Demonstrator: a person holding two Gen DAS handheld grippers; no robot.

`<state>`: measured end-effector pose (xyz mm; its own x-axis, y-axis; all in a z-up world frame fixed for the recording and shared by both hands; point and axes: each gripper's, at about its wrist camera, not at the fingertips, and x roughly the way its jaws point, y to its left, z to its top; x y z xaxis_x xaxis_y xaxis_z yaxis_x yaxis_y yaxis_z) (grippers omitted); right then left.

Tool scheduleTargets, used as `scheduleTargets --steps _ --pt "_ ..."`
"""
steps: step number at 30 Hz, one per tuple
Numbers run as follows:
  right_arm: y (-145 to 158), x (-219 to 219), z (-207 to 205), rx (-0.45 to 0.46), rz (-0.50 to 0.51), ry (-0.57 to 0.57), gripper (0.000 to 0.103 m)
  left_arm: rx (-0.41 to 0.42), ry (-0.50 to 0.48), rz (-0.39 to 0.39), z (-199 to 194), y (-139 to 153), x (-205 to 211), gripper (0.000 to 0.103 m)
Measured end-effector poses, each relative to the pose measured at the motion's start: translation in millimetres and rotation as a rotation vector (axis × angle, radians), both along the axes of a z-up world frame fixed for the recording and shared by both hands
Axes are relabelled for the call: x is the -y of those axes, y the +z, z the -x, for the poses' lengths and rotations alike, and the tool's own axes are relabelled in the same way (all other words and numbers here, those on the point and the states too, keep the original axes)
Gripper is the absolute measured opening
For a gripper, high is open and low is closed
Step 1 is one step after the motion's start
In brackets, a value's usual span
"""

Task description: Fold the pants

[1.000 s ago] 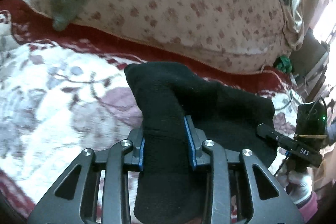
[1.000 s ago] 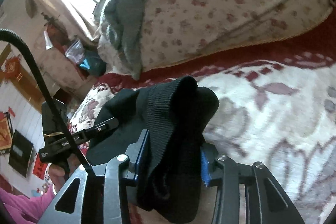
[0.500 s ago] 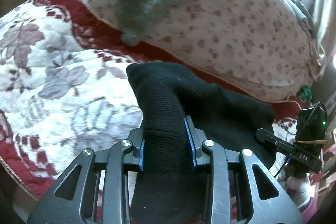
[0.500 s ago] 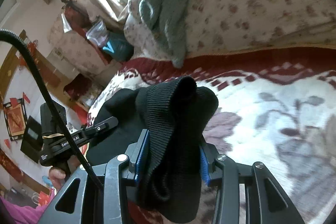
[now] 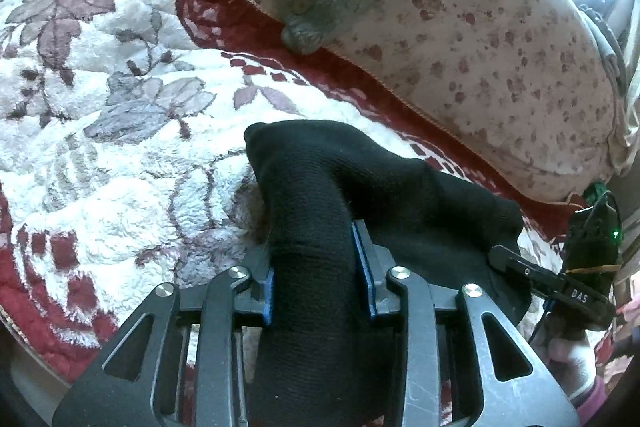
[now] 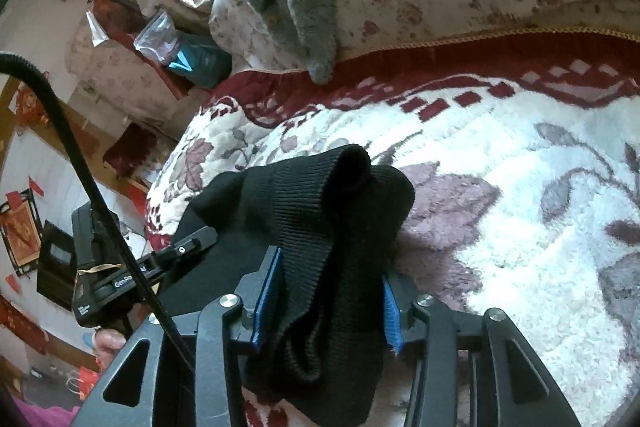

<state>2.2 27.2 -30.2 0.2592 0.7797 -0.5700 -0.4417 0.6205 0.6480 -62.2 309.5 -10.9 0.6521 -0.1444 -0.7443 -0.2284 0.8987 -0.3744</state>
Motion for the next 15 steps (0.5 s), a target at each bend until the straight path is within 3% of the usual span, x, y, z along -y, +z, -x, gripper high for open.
scheduleTargets --steps 2,4,6,9,15 --pt "-4 2 -1 -0.019 0.007 -0.029 0.060 0.002 0.015 0.022 1 -4 -3 0.042" --pt "-5 6 -2 -0.041 0.005 -0.041 0.060 0.001 0.031 0.035 0 -8 -8 0.056" --pt "1 10 -1 -0.033 0.014 -0.052 0.060 -0.007 0.052 0.026 3 -9 -10 0.063" --pt "22 18 5 0.037 0.028 -0.084 0.060 -0.017 0.062 0.011 6 -3 -9 0.063" --pt "62 14 24 0.174 0.066 -0.065 0.060 0.011 0.108 -0.121 21 23 8 0.063"
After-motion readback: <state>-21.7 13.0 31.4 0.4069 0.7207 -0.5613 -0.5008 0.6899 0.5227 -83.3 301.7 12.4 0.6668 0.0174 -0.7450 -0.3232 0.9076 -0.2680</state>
